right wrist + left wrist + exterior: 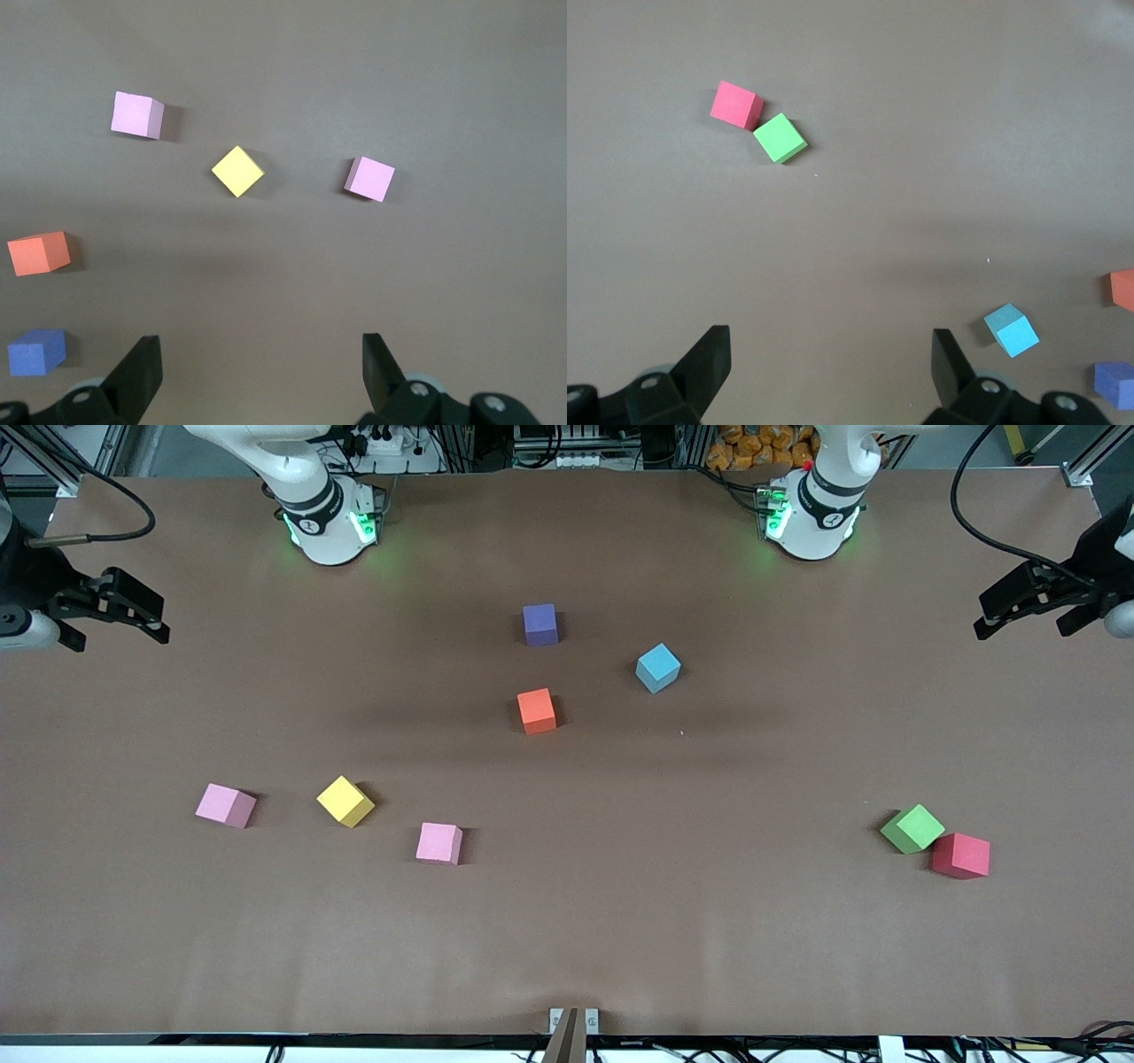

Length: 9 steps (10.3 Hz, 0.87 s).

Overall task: Arrange blocks into number 1
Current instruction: 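Raise both grippers from rest and move them toward the cubes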

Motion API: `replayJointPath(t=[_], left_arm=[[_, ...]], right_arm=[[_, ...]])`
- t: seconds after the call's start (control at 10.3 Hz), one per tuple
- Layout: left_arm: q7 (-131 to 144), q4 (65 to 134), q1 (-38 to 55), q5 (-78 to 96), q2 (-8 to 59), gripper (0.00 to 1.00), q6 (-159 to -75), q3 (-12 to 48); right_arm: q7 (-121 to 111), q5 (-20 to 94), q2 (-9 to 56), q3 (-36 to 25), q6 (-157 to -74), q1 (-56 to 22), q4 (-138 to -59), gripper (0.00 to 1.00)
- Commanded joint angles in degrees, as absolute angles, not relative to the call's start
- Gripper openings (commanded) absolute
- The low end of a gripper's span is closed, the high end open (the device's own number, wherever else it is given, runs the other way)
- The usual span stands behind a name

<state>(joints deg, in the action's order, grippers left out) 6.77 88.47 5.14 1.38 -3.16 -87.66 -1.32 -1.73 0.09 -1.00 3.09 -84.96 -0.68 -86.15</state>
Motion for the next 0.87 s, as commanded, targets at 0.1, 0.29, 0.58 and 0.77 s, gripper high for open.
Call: replayJointPath(t=[0.1,0.29,0.58,0.77], left_arm=[[5.5,86.9,5.3,2.5,-2.6,1.00,-86.3,-1.5],[5.8,87.1,5.5,2.6,-2.6,1.00,-86.3,-1.1],[6.6,88.1,5.6,2.6,1.0,1.00,-86.2,3.8],[15.8,87.7,6.5,3.7,5.3,1.00,-86.4,8.3]], right_arm=[[-1.3,-0.2,-0.4,3.8,-84.1,-0.1,-84.6,1.00],[-1.2,-0.2,-0.3,3.8,-84.1,-0.1,-84.7,1.00],[-1.2,-0.1,0.3,3.8,-84.5,-0.2,-85.1,1.00],[-1.1,0.2,0.6,3.8,-84.7,-0.7,-85.4,1.00]])
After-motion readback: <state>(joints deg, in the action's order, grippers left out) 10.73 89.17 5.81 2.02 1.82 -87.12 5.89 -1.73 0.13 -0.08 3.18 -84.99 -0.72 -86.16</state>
